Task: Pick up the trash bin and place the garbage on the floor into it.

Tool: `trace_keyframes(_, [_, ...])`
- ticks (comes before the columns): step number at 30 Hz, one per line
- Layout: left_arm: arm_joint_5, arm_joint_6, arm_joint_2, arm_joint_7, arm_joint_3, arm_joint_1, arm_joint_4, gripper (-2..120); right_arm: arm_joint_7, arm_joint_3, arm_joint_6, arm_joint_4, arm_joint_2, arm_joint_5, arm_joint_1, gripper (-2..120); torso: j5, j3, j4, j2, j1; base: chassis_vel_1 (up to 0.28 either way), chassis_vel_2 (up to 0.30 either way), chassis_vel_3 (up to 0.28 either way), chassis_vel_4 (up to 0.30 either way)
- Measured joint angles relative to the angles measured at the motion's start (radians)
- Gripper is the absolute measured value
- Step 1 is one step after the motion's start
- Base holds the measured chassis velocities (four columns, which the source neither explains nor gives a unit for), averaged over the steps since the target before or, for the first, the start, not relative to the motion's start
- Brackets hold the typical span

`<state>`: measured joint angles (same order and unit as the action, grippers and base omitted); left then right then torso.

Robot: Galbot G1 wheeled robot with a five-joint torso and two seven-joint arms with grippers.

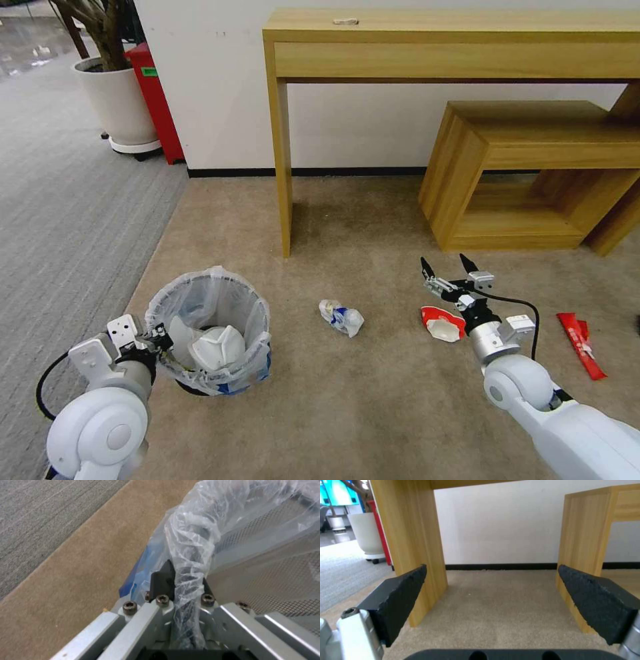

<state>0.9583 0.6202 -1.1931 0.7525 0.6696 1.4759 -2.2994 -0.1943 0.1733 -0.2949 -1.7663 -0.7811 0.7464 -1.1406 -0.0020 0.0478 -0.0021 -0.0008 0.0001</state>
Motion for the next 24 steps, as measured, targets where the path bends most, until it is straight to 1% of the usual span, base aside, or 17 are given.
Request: trace_keyframes(24, [0.005,-0.001,0.002,0.0,0.005,-0.001,0.001,1,0.005,-0.012,-0.002,0.004,-0.004,0.0,0.006,100,0.0,0.0,0.0,0.0,0.0,-0.081,0.081,0.08,-0.087])
